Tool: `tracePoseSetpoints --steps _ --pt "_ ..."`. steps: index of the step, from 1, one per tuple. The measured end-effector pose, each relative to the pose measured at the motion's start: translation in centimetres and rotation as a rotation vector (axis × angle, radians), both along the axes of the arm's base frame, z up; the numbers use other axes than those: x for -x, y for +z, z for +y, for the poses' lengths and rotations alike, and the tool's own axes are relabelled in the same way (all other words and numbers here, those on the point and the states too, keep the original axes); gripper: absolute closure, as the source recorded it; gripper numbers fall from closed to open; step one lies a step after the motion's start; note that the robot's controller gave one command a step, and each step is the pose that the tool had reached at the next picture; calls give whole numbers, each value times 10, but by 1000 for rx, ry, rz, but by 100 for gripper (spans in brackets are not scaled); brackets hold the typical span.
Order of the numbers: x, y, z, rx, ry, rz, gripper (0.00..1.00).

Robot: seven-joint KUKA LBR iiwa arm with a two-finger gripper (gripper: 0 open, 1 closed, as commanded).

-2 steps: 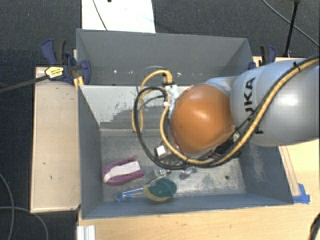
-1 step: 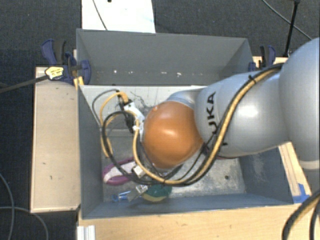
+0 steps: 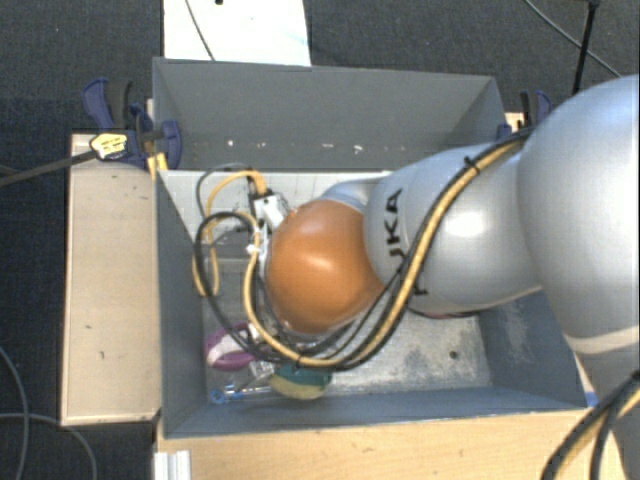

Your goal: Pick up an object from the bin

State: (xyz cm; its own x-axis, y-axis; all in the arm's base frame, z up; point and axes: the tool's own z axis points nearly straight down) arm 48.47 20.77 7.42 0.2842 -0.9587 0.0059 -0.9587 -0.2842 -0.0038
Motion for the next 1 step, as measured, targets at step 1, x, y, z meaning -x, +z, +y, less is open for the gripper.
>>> tracePoseSetpoints --steps 1 --pt "-3 2 1 -4 -5 -8 100"
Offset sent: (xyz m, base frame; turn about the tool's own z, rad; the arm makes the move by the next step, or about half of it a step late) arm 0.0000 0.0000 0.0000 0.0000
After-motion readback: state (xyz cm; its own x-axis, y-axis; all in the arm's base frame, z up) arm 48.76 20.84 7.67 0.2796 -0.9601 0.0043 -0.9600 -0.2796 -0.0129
